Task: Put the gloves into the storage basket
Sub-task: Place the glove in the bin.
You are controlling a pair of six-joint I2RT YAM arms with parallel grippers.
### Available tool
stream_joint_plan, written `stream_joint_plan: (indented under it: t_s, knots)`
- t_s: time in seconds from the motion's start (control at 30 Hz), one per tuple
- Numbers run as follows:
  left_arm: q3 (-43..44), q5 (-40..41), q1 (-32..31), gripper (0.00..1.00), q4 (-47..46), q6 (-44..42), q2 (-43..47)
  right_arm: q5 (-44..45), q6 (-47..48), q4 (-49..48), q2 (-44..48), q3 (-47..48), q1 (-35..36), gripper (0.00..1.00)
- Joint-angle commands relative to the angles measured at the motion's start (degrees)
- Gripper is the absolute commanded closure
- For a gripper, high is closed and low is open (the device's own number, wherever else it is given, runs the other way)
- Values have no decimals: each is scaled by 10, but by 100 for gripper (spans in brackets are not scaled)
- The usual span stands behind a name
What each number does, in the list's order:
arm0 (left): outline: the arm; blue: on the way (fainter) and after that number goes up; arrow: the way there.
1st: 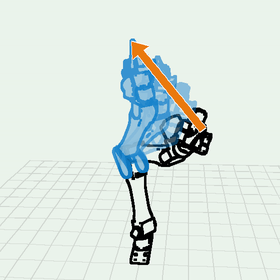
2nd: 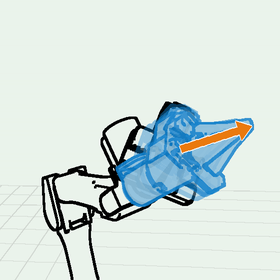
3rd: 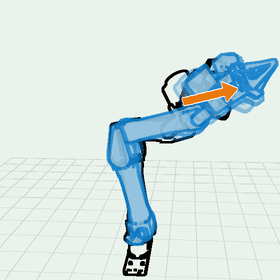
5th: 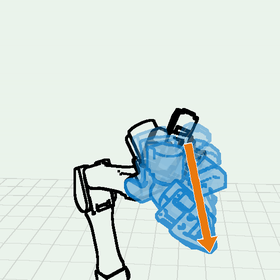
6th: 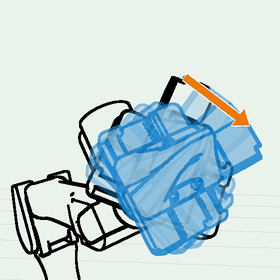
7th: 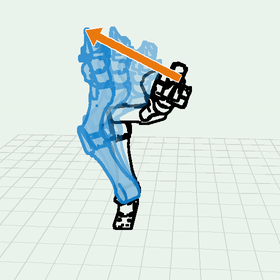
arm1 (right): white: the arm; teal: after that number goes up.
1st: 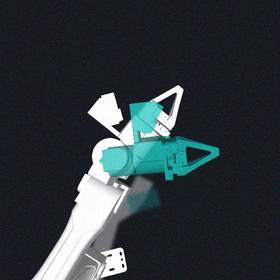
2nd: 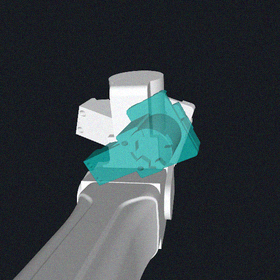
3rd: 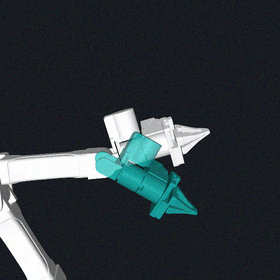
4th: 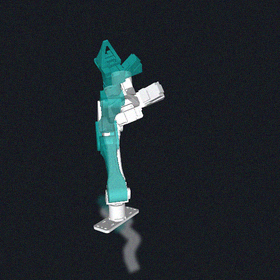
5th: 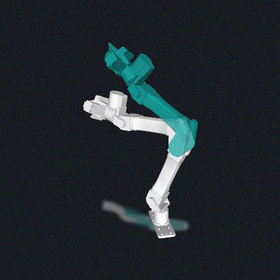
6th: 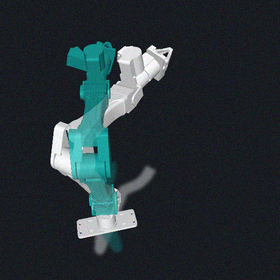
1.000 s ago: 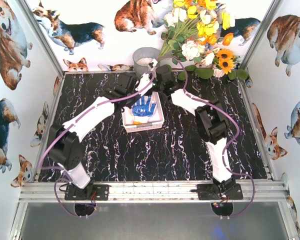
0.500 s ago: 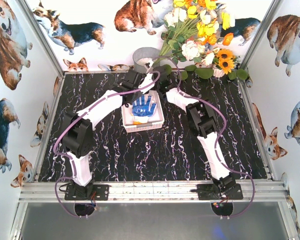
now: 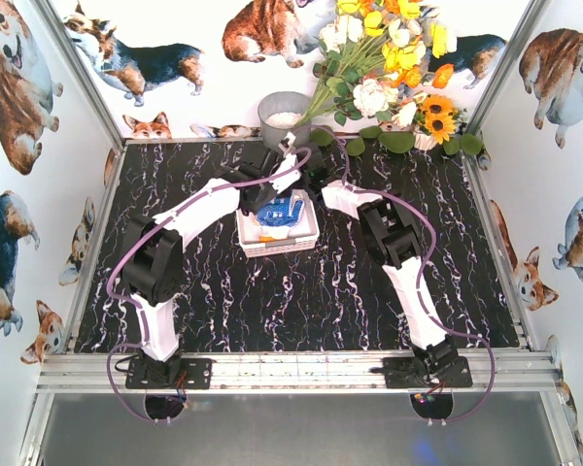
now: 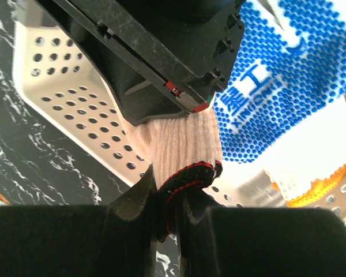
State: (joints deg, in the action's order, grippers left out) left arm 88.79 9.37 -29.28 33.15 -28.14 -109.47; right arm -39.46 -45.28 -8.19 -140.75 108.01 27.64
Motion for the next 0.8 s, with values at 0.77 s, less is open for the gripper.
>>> stream_joint_plan:
  t_s: [0.77]
  knots:
    - [-39, -33, -78, 100, 13, 26, 18, 49, 42, -46, 114, -149, -3, 100]
